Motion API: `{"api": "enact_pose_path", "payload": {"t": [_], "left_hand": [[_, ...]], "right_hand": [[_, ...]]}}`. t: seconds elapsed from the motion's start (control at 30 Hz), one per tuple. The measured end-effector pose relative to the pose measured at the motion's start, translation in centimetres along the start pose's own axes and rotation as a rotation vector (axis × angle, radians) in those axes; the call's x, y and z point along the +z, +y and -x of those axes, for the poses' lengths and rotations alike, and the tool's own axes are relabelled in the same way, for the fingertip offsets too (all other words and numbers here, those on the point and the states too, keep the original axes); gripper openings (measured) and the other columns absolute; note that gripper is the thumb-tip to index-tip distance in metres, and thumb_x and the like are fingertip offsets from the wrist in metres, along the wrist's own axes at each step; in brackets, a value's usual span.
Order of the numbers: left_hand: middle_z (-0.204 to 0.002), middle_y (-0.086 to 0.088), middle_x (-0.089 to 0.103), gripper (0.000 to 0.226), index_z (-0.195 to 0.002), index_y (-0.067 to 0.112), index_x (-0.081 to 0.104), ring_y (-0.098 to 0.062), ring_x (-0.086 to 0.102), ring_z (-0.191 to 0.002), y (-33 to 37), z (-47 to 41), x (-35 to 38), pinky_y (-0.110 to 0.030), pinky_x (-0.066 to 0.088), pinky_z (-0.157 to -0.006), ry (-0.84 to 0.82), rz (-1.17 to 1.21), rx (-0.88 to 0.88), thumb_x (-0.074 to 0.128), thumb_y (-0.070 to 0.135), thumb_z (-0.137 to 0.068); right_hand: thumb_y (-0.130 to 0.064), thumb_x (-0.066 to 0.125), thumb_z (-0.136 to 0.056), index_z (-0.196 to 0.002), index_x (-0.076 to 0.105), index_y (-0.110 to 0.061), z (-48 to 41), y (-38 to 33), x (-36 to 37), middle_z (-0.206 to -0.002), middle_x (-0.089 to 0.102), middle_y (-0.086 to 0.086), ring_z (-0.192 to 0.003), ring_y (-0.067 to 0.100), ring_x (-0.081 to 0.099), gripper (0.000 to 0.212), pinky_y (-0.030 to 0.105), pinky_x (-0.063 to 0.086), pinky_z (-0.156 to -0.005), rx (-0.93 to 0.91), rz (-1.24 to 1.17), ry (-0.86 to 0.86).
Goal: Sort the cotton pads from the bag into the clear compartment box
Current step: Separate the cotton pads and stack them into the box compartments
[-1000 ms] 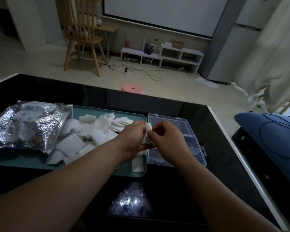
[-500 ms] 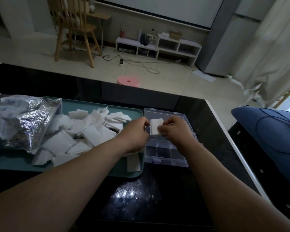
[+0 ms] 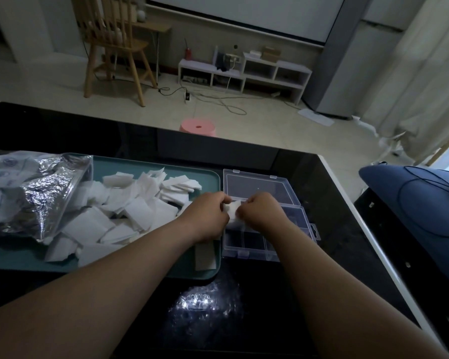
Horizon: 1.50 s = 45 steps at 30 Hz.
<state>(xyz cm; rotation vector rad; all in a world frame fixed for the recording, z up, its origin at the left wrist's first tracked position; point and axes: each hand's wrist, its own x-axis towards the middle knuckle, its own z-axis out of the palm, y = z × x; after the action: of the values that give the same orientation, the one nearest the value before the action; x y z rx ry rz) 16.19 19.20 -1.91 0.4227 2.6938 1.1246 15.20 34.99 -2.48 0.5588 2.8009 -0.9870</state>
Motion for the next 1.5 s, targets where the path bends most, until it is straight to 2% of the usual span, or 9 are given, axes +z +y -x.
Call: {"api": "enact_pose_path", "payload": {"t": [0.1,0.27,0.43,0.57,0.7,0.9,1.1,1.3,1.5], "left_hand": [[-0.139,-0.009,0.054,0.044,-0.145,0.021,0.054,-0.023,0.057,-0.121,0.0,-0.1,0.2,-0.029,0.042,-0.098,-0.014,-0.04,0.013,0.05,0.016,-0.102],[-0.134,-0.005,0.045,0.04,-0.138,0.023,0.06,-0.022,0.057,-0.114,0.2,0.2,-0.2,-0.03,0.043,-0.098,0.001,-0.042,0.01,0.047,0.016,-0.101],[-0.126,-0.001,0.05,0.03,-0.121,0.021,0.067,-0.016,0.057,-0.101,0.3,0.9,-2.2,-0.025,0.041,-0.084,0.183,0.043,0.038,0.047,0.011,-0.1],[-0.115,0.001,0.052,0.026,-0.113,0.021,0.067,-0.005,0.055,-0.086,-0.2,1.8,-5.8,-0.017,0.039,-0.07,0.333,0.097,0.081,0.048,0.008,-0.101],[-0.109,0.0,0.053,0.016,-0.104,0.022,0.066,-0.013,0.057,-0.089,-2.9,3.2,-10.3,-0.027,0.043,-0.083,0.471,0.013,0.025,0.055,0.012,-0.098],[-0.103,0.007,0.057,0.009,-0.097,0.03,0.061,-0.013,0.057,-0.093,-6.8,6.1,-11.5,-0.031,0.043,-0.077,0.098,-0.3,0.025,0.064,0.023,-0.092],[-0.108,0.007,0.048,0.036,-0.113,0.031,0.053,-0.016,0.055,-0.09,-6.4,6.6,-9.5,-0.035,0.047,-0.076,-0.092,-0.486,-0.011,0.068,0.05,-0.087],[-0.13,-0.003,0.048,0.082,-0.135,0.023,0.041,-0.027,0.058,-0.11,-6.2,6.7,-6.5,-0.038,0.039,-0.072,-0.008,-0.62,-0.069,0.066,0.074,-0.076],[-0.122,-0.005,0.05,0.034,-0.113,0.033,0.045,-0.027,0.053,-0.093,-5.4,6.9,-7.0,-0.038,0.036,-0.071,-0.006,-0.61,-0.047,0.047,0.063,-0.096]], "right_hand": [[-0.019,0.066,-0.084,-0.087,0.066,-0.013,0.2,0.0,0.6,-0.078,0.069,0.005,-0.072,0.022,0.067,0.007,0.031,0.05,-0.061,-0.018,0.122,0.06],[-0.02,0.067,-0.086,-0.084,0.069,-0.017,0.6,-0.1,0.6,-0.079,0.071,0.004,-0.075,0.022,0.069,0.004,0.04,0.062,-0.073,-0.062,0.184,0.069],[-0.02,0.062,-0.092,-0.083,0.069,-0.019,1.4,-0.4,-0.2,-0.079,0.07,0.001,-0.076,0.022,0.069,0.012,0.045,0.063,-0.075,-0.133,0.129,0.129],[-0.027,0.062,-0.1,-0.085,0.065,-0.022,3.0,-2.9,-0.1,-0.079,0.067,-0.004,-0.075,0.014,0.065,0.016,0.033,0.056,-0.069,-0.329,0.005,0.197],[-0.027,0.058,-0.102,-0.101,0.068,-0.026,4.4,-6.0,0.4,-0.092,0.068,-0.011,-0.082,0.009,0.063,0.01,0.031,0.055,-0.073,-0.515,0.082,0.146],[-0.02,0.066,-0.093,-0.112,0.069,-0.035,5.2,-6.4,1.0,-0.108,0.07,-0.014,-0.101,0.011,0.065,0.025,0.041,0.057,-0.096,-0.597,0.473,-0.174],[-0.054,0.081,-0.079,-0.138,0.047,-0.045,6.6,-6.4,1.7,-0.138,0.054,-0.007,-0.127,0.019,0.051,0.068,0.051,0.036,-0.114,-0.669,0.794,-0.3],[-0.036,0.064,-0.097,-0.132,0.06,-0.036,6.9,-6.3,2.2,-0.129,0.059,-0.004,-0.116,0.022,0.061,0.035,0.041,0.046,-0.103,-0.704,0.782,-0.223],[-0.026,0.051,-0.105,-0.125,0.073,-0.027,6.8,-5.8,1.7,-0.122,0.072,0.001,-0.111,0.024,0.064,0.03,0.041,0.053,-0.095,-0.674,0.655,-0.212]]}}
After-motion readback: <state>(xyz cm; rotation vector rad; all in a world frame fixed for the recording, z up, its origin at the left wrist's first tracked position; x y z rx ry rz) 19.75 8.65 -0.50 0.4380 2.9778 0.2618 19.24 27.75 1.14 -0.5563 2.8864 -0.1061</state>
